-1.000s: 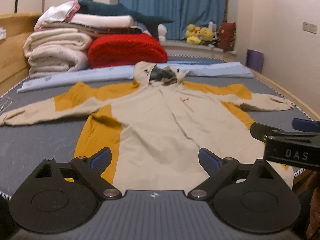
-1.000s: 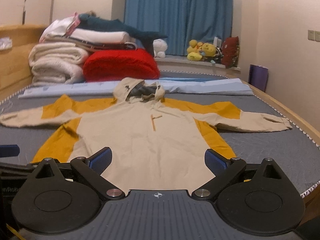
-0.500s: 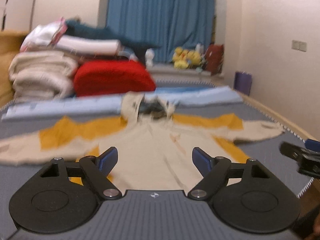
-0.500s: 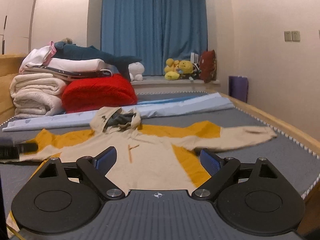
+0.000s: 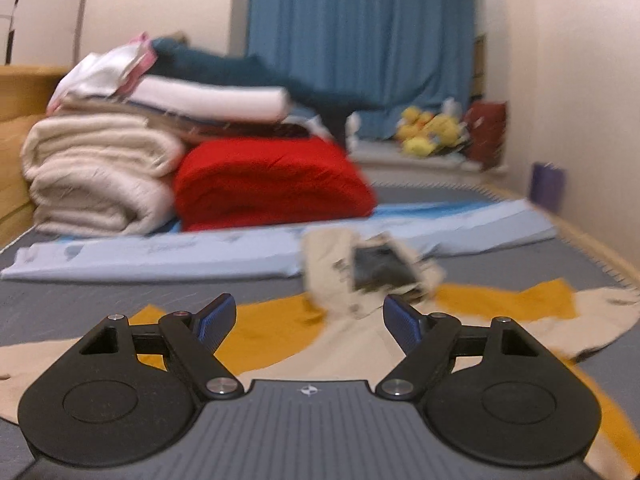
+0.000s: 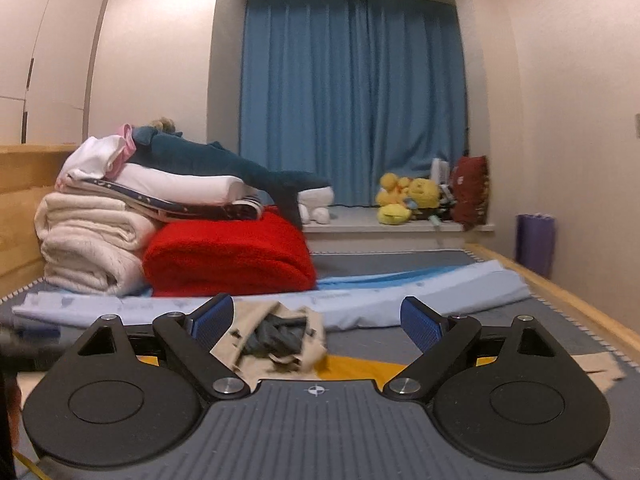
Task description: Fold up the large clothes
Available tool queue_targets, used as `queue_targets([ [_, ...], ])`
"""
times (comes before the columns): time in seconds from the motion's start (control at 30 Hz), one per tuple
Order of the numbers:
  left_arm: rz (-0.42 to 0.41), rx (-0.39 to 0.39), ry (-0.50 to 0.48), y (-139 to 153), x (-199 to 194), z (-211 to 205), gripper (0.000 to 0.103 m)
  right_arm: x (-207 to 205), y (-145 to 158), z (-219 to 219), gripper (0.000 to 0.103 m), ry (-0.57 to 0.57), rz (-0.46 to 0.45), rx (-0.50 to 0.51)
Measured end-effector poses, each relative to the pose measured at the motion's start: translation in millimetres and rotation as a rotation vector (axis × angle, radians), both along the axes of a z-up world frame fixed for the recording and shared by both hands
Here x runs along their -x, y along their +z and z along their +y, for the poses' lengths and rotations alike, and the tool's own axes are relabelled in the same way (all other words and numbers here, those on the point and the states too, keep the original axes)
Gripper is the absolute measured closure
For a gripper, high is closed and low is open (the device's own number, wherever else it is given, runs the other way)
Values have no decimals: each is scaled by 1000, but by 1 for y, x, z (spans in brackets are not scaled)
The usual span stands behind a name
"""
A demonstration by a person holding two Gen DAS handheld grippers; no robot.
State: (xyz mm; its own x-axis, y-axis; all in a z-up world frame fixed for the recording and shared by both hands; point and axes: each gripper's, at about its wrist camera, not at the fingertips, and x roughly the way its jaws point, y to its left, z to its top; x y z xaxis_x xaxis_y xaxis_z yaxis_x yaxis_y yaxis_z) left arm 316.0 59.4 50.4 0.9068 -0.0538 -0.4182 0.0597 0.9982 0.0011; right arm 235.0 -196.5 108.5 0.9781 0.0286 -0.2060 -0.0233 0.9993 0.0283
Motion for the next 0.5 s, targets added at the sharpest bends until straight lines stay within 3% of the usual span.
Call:
queue_targets([
  [0.1, 112, 7, 65, -36, -29, 37, 39, -32, -18, 14, 27, 46, 8, -5],
  [0.17, 183, 38, 128, -56, -48, 67, 51, -49, -42, 22, 45, 83, 30, -3],
  [0.2, 203, 53, 167, -64, -53, 83, 56, -57, -51, 25, 60, 86, 61, -10],
  [0.23, 220, 69, 202, -72, -56, 98, 57, -66, -61, 27, 75, 90, 115, -24],
  [0.27, 239, 84, 233, -80, -62, 114, 57, -77, -70, 29, 80, 113, 172, -58],
  [0.33, 276, 89, 290, -97, -69, 142, 57, -85, -79, 32, 81, 139, 185, -97],
  [0.5, 320, 104, 436, -123, -72, 211, 56, -98, -90, 48, 81, 187, 189, -49],
])
